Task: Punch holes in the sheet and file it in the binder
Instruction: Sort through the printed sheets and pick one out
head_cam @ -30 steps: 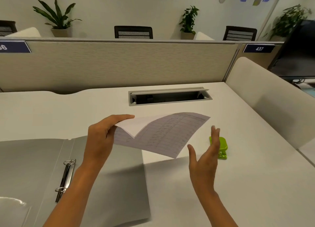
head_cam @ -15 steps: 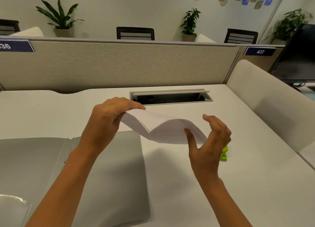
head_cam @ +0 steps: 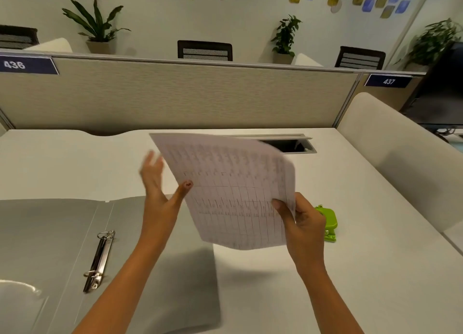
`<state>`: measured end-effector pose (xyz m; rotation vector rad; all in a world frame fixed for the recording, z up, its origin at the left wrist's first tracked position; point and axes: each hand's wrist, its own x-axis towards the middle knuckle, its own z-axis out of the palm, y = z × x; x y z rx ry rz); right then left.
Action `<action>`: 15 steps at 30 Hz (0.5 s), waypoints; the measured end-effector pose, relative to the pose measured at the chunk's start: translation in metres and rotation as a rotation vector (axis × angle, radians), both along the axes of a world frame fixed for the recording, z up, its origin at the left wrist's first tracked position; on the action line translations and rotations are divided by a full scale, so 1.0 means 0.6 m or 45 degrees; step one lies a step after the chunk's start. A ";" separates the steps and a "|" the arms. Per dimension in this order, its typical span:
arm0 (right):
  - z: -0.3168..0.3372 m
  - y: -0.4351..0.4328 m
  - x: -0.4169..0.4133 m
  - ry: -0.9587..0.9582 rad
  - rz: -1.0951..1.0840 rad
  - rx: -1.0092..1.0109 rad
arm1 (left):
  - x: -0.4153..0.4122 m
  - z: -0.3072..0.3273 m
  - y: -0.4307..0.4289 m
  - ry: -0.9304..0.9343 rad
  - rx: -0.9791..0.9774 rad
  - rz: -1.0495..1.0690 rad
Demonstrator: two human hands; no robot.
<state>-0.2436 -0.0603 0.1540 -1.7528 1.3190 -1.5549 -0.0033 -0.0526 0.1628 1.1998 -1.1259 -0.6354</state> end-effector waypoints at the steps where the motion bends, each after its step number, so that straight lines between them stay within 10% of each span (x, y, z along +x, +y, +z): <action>1: -0.004 0.001 0.001 -0.064 0.002 0.067 | -0.005 -0.010 0.005 0.032 0.104 -0.072; 15: -0.032 0.002 -0.012 -0.408 -0.152 0.241 | -0.085 -0.041 0.011 0.032 0.074 -0.052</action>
